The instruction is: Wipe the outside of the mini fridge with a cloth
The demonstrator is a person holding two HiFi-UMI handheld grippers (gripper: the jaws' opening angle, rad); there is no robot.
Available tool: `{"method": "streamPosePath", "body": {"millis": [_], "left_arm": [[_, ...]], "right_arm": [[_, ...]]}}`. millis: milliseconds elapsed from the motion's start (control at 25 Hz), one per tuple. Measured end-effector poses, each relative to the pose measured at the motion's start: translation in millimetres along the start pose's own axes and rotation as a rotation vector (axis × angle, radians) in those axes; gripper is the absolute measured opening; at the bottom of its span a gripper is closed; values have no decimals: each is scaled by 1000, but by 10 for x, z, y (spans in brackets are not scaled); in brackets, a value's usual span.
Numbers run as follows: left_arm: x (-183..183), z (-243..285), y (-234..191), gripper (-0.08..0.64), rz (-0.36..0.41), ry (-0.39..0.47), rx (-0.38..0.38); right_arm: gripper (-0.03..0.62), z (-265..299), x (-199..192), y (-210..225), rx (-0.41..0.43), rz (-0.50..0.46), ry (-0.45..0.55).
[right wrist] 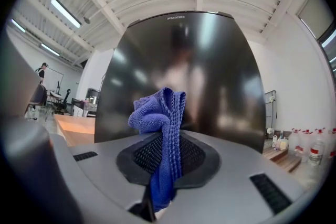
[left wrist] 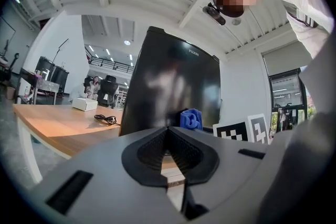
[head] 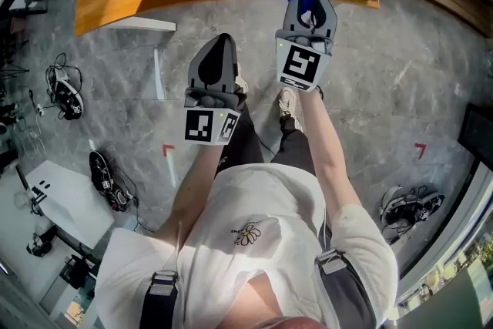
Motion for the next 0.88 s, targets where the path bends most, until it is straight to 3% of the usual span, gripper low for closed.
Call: {"method": "streamPosePath", "body": {"millis": [440, 880], "left_arm": [[-197, 58, 479, 5, 22, -43, -71], [-256, 65, 615, 5, 35, -57, -89]], "right_arm": [[61, -305, -100, 1050, -175, -15, -22], [61, -397, -196, 1479, -244, -56, -48]]}}
Point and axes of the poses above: the fingertips, and each gripper's own axes: z forward along the fingers, y to its right, x out of its top, the point moved 7 cm from there along -z, backward along the fingers, and after that the axes turned 9 degrees about x, right-handed, at the moved point
